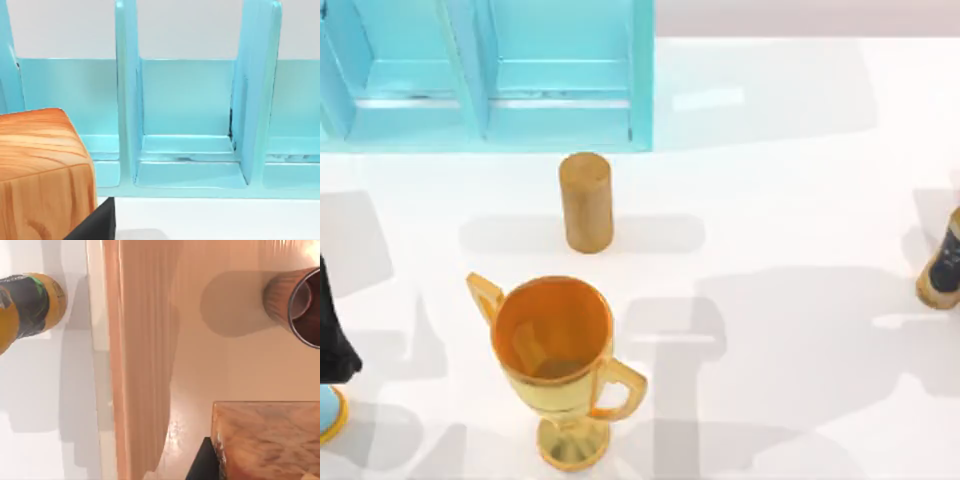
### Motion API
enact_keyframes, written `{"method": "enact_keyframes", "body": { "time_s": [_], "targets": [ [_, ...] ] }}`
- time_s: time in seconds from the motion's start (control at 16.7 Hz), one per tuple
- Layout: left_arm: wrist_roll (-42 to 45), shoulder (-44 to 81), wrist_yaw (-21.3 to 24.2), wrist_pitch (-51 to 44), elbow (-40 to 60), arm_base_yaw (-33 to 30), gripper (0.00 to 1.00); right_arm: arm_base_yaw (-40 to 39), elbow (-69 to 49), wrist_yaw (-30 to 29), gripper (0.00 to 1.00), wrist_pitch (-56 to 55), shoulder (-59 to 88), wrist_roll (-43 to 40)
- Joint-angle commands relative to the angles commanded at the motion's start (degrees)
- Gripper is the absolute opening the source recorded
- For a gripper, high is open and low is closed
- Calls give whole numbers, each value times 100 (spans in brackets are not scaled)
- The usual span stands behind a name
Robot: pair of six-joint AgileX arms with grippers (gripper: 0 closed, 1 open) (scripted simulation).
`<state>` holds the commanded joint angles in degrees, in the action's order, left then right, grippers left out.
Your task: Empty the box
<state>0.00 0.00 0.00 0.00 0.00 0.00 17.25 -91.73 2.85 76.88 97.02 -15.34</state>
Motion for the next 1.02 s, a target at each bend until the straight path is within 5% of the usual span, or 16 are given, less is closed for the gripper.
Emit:
{"method": "enact_keyframes", "body": {
  "time_s": [0.54, 1.02],
  "targets": [
    [0, 0, 0, 0, 0, 0, 100, -3016, -3477, 4, 0, 48, 2952, 3383],
    [0, 0, 0, 0, 0, 0, 100, -3843, -3700, -320, 0, 61, 4411, 3839]
  ]
}}
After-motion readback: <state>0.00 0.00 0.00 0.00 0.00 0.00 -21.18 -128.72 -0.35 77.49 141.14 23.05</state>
